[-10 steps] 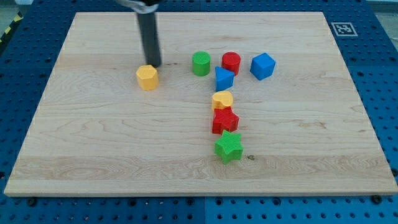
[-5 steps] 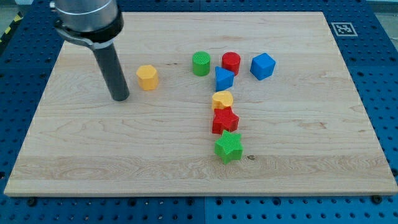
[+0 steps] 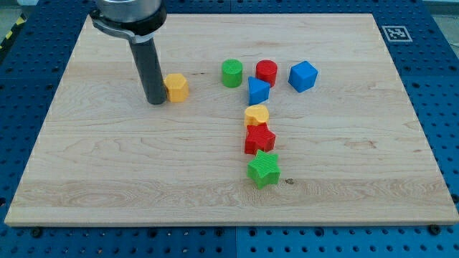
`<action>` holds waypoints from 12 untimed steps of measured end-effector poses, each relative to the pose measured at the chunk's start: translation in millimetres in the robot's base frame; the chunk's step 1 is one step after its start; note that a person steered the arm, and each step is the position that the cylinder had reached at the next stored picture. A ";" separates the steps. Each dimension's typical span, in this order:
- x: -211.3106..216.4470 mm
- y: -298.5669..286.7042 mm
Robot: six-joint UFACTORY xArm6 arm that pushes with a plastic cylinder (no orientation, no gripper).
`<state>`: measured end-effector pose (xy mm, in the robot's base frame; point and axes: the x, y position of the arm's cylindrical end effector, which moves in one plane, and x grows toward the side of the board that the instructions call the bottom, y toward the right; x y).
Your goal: Push the yellow hexagon left to the green circle
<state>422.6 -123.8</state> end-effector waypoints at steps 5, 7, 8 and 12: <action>-4.7 27.8; 7.6 44.7; -3.9 44.7; -15.4 4.8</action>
<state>407.2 -119.0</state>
